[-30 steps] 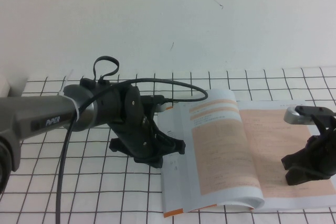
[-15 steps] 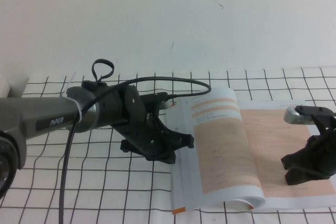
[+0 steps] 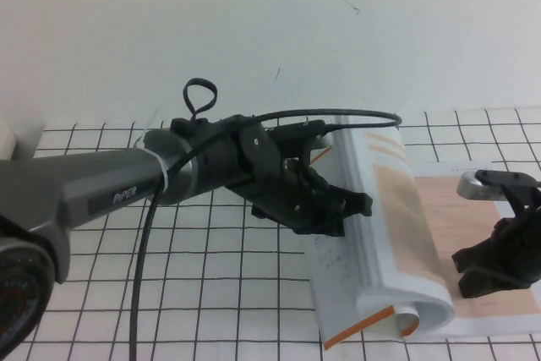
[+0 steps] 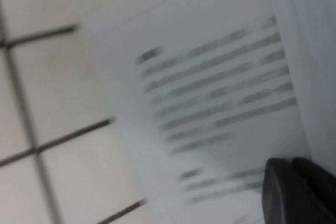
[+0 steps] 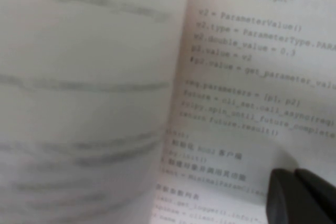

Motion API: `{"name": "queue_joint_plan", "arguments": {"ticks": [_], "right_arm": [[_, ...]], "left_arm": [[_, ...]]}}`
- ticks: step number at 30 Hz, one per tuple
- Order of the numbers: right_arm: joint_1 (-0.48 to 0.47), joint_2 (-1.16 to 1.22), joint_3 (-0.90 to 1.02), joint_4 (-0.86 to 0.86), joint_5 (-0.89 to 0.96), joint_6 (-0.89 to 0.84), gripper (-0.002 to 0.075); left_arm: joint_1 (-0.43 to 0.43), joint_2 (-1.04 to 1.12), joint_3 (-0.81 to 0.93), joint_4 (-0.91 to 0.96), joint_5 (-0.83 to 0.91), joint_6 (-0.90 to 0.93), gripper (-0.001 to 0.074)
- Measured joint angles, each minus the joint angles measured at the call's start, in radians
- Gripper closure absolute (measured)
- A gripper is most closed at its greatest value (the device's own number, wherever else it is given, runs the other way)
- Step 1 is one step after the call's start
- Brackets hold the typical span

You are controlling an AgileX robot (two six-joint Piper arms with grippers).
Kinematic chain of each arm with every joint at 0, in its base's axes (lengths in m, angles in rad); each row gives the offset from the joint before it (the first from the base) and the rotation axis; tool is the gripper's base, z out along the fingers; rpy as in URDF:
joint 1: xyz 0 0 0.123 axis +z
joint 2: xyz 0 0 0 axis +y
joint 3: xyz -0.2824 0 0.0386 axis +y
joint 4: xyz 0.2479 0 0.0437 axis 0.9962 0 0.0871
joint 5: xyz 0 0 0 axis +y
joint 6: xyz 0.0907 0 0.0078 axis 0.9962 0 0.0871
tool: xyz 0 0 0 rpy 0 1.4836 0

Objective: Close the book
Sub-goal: 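Close the open booklet and leave it lying on the table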

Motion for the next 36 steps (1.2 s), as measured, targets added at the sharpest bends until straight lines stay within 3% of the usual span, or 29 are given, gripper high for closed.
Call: {"name": "queue_joint_plan", "arguments": {"ticks": [13,21,30,36], "right_arm": [[0.0,-0.004,0.0,0.007,-0.002,-0.002,0.0729],[0.0,-0.005,0.0,0.007,-0.004,-0.004,0.0729],[0.0,-0.005,0.0,0.008,-0.004,-0.004,0.0729],[0.0,-0.005,0.0,0.01,-0.004,-0.006,0.0729]], "left_arm": [[-0.023,-0.002,-0.286,0.012,0.232,0.065,0.0738],[-0.012,-0.031,-0.316,0.578,0.482,-0.22,0.0738],[0.041,0.006,-0.149,0.65,0.446,-0.348,0.0738],[0.037,0.06,-0.137,0.561,0.354,-0.345,0.0738]]}}
